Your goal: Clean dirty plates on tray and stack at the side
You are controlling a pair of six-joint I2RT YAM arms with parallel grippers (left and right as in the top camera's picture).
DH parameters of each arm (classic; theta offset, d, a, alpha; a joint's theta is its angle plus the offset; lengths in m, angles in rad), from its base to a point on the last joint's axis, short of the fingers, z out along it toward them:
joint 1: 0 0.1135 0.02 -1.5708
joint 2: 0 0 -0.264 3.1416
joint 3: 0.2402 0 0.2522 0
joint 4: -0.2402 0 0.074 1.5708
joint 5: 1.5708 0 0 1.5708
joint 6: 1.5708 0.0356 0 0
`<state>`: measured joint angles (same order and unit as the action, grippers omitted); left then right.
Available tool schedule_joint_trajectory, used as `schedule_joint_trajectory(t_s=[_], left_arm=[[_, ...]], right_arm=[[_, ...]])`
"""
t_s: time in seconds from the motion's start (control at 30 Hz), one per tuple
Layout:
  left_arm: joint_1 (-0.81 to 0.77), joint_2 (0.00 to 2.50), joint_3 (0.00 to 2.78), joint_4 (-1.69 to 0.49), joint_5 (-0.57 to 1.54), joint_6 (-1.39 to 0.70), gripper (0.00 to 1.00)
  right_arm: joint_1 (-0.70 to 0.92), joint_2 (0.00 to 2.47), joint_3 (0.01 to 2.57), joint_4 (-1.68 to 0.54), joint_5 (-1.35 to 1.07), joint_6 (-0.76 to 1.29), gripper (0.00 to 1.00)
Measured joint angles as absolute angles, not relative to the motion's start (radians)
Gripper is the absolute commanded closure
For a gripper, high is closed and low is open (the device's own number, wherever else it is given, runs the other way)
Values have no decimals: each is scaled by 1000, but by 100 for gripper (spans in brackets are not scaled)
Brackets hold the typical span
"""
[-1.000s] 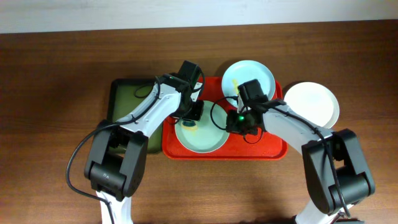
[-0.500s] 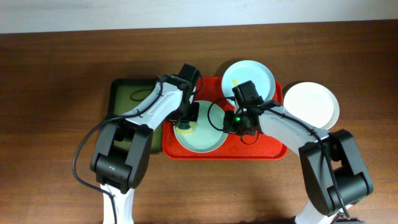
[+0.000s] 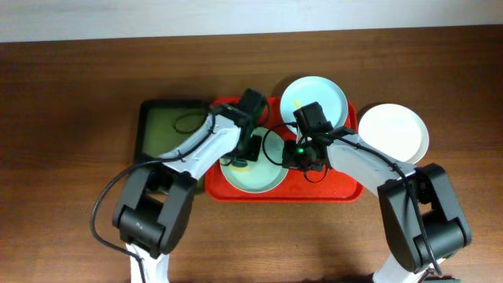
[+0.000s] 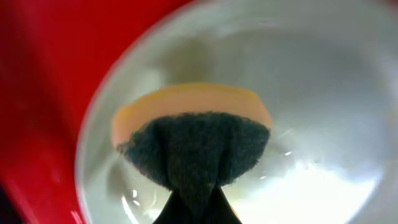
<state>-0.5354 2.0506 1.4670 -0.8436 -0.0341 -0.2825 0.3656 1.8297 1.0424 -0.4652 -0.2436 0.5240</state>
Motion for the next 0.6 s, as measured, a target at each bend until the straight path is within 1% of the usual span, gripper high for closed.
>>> schedule_joint_trajectory(t_s=[0.03,0.07,0.1,0.13,0.17,0.27,0.3,0.33,0.37,0.4,0.47,0.5,0.6], left_arm=[[-536,2054,1446,-840,-35,-286,92],[-536,2053,1441,-839,-38,-295,91],[-535,2053,1441,-837,-39,-296,84],[-536,2053,1439,-833,-39,-296,80],[-536,2053,1433,-827,-39,-297,83],[-536,2053,1424,-814,-39,-300,82],[-536,2053,1424,-814,-39,-300,76],[-536,2053,1425,-819,-39,-300,73],[-536,2053,1430,-829,-39,-301,73],[-535,2053,1432,-833,-39,-301,87],[-533,2053,1433,-839,-39,-299,85],[-533,2053,1438,-846,-39,-303,99],[-530,2053,1448,-852,-39,-304,100]], right_arm=[[366,1830,1042,-465,-244,524,96],[366,1830,1042,-465,-244,524,96],[366,1830,1042,-465,-243,524,96],[366,1830,1042,-465,-244,524,96],[366,1830,1042,-465,-243,524,96],[366,1830,1042,-465,-244,524,96],[366,1830,1042,-465,-243,524,96],[366,1830,1042,-465,-244,524,96],[366,1830,1042,-465,-244,524,96],[366,1830,1042,-465,-243,524,96],[366,1830,1042,-466,-244,524,96],[366,1830,1042,-466,-243,524,96],[366,1830,1042,-466,-244,524,96]])
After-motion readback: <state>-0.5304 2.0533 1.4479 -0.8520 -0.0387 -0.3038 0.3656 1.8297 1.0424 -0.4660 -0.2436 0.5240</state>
